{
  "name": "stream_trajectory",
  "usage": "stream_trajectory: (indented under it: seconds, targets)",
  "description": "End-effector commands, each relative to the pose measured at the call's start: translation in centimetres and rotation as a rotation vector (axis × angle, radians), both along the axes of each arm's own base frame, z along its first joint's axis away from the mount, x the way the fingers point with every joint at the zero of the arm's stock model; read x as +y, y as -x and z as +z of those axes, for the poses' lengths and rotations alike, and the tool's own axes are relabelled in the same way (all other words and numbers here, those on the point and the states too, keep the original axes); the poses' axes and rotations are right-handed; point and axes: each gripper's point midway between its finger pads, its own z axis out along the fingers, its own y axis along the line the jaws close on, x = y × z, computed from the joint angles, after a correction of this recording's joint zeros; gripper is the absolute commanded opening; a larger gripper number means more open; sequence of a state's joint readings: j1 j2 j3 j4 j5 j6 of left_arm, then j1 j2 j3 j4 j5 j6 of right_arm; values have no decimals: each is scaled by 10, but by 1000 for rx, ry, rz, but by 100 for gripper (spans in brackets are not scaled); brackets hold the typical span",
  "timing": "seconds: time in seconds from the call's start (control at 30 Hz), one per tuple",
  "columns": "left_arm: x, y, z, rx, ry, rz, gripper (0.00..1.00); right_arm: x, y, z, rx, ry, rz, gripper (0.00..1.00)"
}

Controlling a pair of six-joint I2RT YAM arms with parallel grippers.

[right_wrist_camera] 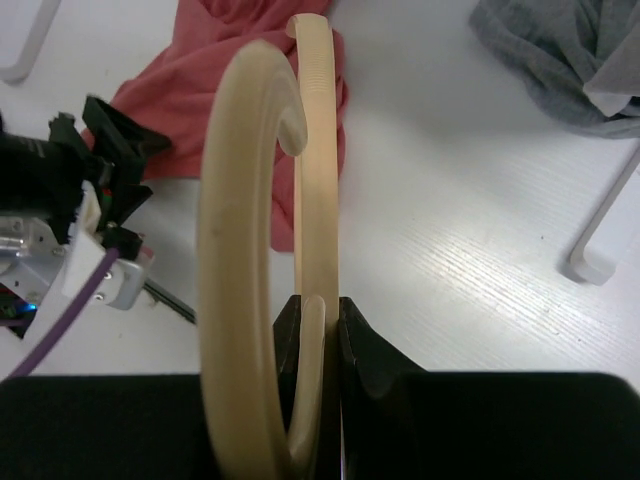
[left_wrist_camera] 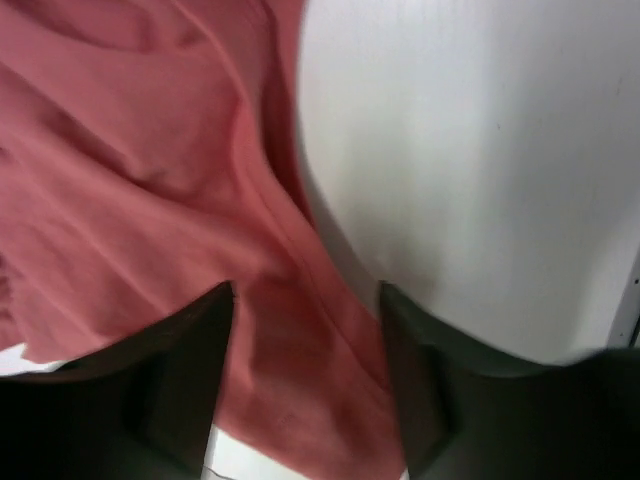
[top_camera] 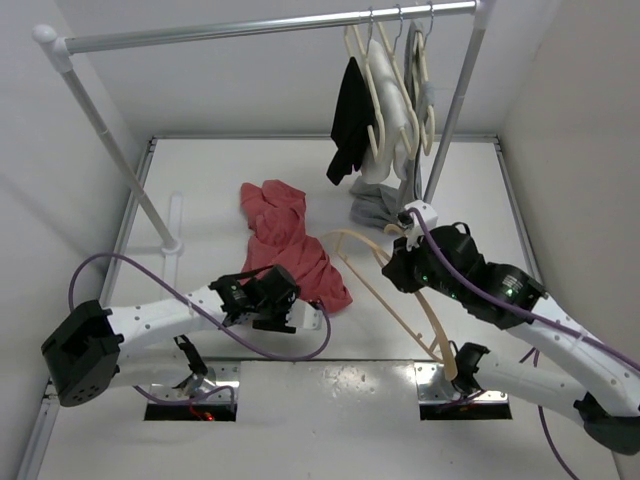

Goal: Place the t-shirt on the hanger

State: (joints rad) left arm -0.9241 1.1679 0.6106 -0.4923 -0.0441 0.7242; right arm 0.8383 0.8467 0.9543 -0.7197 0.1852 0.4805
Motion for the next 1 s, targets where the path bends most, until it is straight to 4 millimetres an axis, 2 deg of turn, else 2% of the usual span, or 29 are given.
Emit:
stream_trajectory:
  seconds: [0.0,0.1,0.13,0.37,0.47,0.57,0.6,0.63,0.7,0.77,0.8,0.83,0.87,0.93,0.97]
  targets:
    - [9,-5,-8,-64,-51,26,60,-1,-6,15,-40,-51,-45,0]
    - [12,-5,-11,-67,-65,31,49,2,-6,11,-25,-46,-35,0]
    - [12,-5,-11,-67,-65,31,40,4,-5,16,-27,-58,-25,0]
    - [19,-7,-12,-49,-64,65,0,9,-8,13,-18,-33,-7,0]
    - [16,-17,0,-56,-35,112,0,15,-5,15,-13,-51,30,0]
    - [11,-25,15,-34,19,163,0,25,2,3,35,-22,99,0]
    - [6,-31,29,-35,52,179,0,27,5,1,56,-17,114,0]
    - [10,-39,33,-18,68,221,0,28,8,0,72,-5,135,0]
    - [1,-51,52,19,136,248,0,37,11,4,93,-12,183,0]
    - [7,-67,63,51,190,328,0,44,13,14,89,-33,224,0]
    - [1,-72,76,74,235,320,0,47,13,25,68,-51,241,0]
    - [7,-80,78,90,250,352,0,49,13,31,55,-57,258,0]
    - [6,-82,75,126,253,367,0,51,14,35,53,-69,268,0]
    - [6,-91,81,162,287,380,0,51,15,38,35,-65,290,0]
    - [7,-93,73,195,271,393,0,51,15,38,35,-65,290,0]
